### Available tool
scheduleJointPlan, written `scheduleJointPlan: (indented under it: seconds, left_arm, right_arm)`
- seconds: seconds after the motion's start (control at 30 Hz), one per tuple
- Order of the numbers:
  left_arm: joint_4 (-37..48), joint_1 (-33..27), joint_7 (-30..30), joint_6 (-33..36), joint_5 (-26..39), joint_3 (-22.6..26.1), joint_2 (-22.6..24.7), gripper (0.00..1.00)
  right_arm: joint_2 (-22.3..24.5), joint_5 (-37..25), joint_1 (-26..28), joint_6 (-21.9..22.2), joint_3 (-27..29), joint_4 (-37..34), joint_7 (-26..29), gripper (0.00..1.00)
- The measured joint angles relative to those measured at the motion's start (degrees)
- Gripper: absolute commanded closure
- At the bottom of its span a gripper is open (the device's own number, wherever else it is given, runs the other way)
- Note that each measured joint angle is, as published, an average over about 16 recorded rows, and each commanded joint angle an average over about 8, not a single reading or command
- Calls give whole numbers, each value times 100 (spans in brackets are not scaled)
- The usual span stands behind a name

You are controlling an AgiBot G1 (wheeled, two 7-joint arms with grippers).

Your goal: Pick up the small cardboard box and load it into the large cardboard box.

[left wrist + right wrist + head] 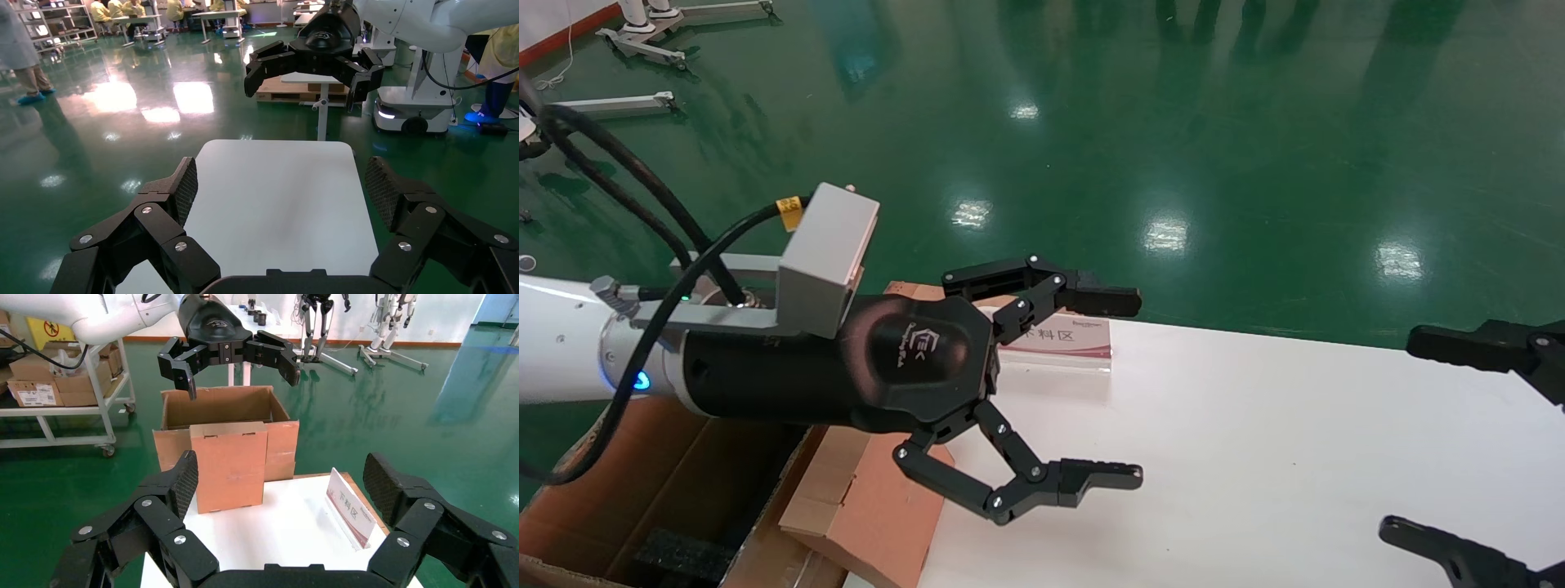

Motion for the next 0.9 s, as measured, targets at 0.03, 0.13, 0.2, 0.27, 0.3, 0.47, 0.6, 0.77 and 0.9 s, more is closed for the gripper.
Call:
scheduleJointPlan:
  seconds: [0.03,0.13,0.2,0.27,0.3,0.47,0.6,0.77,0.9]
  left_arm:
    - [-3,-6,-7,0,17,5,-10,0]
    - [-23,-41,-69,-21,105,34,-56,0]
    - [-46,-80,-147,-44,197,68,-98,0]
    - [-76,-137,-261,-72,332,122,-149,0]
    - [-92,-174,-335,-88,409,154,-175,0]
    - [-187,-467,-914,-175,980,395,-338,0]
    - [-250,-804,-1610,-229,1530,652,-423,0]
    - [-306,-1332,-2598,-173,2345,1035,-433,0]
    - [-327,-1814,-3404,-14,3053,1402,-338,0]
  right_arm:
    - [0,0,0,0,0,0,0,0]
    - [0,0,1,0,-1,-1,-1,0]
    - [0,1,1,0,-2,-2,-1,0]
    - [0,1,2,-1,-3,-3,-2,0]
    - [0,1,2,-1,-3,-3,-2,0]
    - [1,3,3,-1,-6,-4,-4,0]
    - [1,4,4,0,-7,-5,-5,0]
    - [2,5,4,1,-10,-5,-6,0]
    - [3,6,5,1,-11,-5,-7,0]
